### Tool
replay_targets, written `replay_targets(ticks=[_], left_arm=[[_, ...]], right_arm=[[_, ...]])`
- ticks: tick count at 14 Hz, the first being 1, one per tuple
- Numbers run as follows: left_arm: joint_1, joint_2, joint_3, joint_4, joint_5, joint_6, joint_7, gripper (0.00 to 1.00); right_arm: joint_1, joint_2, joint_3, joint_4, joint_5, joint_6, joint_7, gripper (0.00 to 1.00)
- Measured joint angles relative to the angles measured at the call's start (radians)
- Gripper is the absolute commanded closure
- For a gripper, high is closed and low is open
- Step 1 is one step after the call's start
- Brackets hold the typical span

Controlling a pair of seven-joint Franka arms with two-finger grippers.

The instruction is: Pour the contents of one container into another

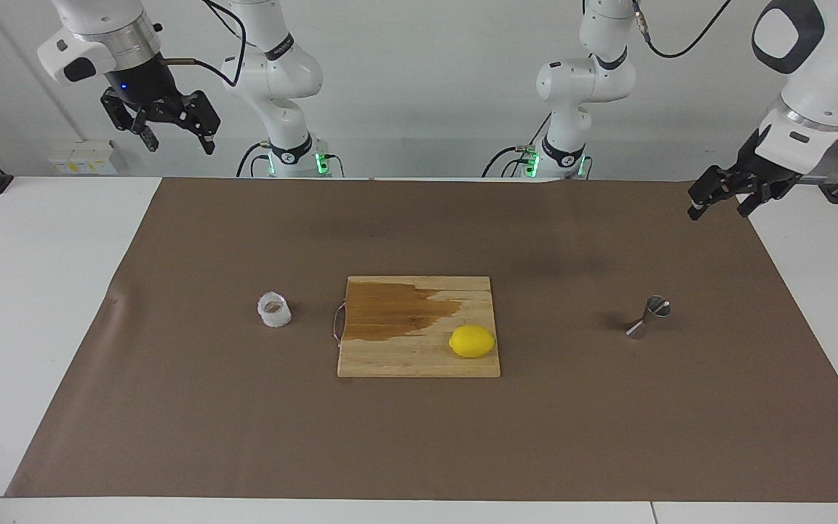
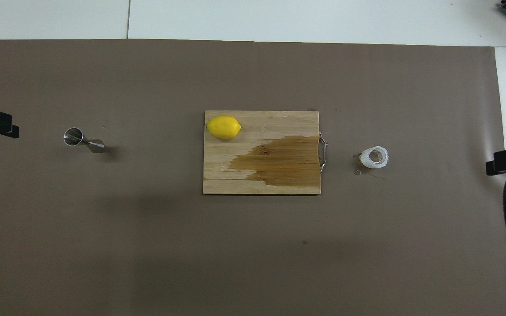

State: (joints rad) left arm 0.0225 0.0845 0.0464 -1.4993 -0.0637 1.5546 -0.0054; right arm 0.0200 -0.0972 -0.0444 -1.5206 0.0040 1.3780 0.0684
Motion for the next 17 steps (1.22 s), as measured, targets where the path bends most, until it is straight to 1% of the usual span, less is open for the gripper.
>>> replay_targets(ticks=[3, 5, 6, 10, 14, 17], left_arm=[[0.038, 0.147, 0.003, 0.154, -0.039, -0.066, -0.087, 0.00], [0.071, 0.236, 0.004, 0.224, -0.098, -0.080, -0.228, 0.00], [0.090, 0.266, 0.004, 0.242, -0.135, -0.080, -0.304, 0.00], [0.169, 0.332, 0.004, 0.275, -0.267, -0.085, -0.551, 0.00], [0.230, 0.417, 0.003, 0.287, -0.337, -0.093, -0.705, 0.00], [0.262, 0.468, -0.002, 0.295, -0.385, -0.088, -0.774, 0.00]], right_arm=[[0.000, 0.000, 0.000, 0.000, 0.000, 0.000, 0.000, 0.00], [0.000, 0.000, 0.000, 0.000, 0.000, 0.000, 0.000, 0.00], [0.000, 0.000, 0.000, 0.000, 0.000, 0.000, 0.000, 0.00], [0.000, 0.000, 0.000, 0.000, 0.000, 0.000, 0.000, 0.00], [0.000, 0.000, 0.000, 0.000, 0.000, 0.000, 0.000, 0.00], [0.000, 0.000, 0.000, 0.000, 0.000, 0.000, 0.000, 0.00]])
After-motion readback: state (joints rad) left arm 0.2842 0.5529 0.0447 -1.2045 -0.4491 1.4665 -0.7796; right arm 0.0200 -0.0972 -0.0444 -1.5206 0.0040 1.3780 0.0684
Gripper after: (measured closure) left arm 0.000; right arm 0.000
